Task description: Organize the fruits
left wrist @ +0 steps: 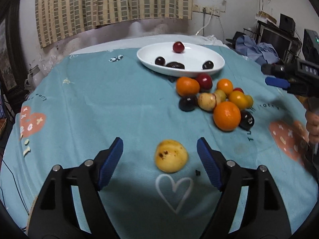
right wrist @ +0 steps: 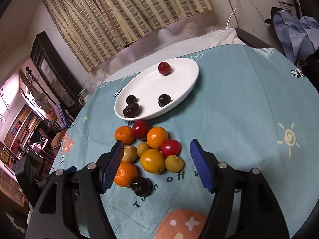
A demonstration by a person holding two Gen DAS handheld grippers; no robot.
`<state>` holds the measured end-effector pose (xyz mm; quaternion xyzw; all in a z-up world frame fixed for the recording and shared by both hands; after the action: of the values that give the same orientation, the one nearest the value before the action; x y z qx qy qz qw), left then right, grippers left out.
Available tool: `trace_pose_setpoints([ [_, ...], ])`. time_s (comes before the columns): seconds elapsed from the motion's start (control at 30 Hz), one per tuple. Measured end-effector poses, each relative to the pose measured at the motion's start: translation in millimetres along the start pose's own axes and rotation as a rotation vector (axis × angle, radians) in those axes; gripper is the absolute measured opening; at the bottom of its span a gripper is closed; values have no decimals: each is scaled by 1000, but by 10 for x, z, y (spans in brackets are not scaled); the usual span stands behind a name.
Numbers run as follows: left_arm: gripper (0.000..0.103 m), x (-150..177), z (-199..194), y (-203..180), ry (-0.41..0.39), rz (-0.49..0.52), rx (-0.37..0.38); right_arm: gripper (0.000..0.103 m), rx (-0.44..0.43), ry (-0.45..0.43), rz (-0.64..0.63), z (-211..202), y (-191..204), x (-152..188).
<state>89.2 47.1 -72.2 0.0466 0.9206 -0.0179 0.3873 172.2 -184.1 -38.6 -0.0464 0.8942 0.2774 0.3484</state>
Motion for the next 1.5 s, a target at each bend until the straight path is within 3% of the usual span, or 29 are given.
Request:
trace_pose_setpoints([
  [0.13, 78, 35, 110, 13, 48, -8, 2, 69, 28, 14, 9, 12, -40, 33],
  [0.4, 76, 45, 145, -42, 54, 9, 11, 69, 30, 58, -15, 76, 17, 123],
  [0.7, 48, 79, 244, -41, 98, -17, 41, 69, -8, 145, -118, 147, 284, 412],
  [0.8, 38, 91, 258, -72, 105, -11, 59, 68, 29, 156, -199, 186, 355, 524],
  [0.97, 38, 102, 260, -84, 106, -8, 60, 51, 89, 155, -360, 252, 479, 650],
  [1.07, 38, 102, 260, -83, 106, -7, 60, 46, 123, 167, -402, 322, 480, 700],
  [1.33, 38, 101, 262, -84, 107, -9, 61, 39, 130, 180, -419, 418, 476, 748],
  [1.4, 38, 100, 262, -84, 106, -10, 60, 30, 121, 183, -417, 445, 482, 753],
  [1.5, 38, 99, 256, -74, 102, -18, 62, 28, 126, 178, -415, 449, 482, 753],
])
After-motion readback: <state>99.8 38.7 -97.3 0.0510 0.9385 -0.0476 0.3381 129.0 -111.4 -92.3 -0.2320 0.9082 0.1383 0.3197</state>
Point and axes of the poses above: each gripper's, at about its wrist camera, not at the fingertips, and z roughly the way its jaws point, y to its left, x to its underside, the point moved 7 cm from there along z, roughly the way its jaws point, and after that the axes turned 1 degree about -z, right-handed, at the moved point
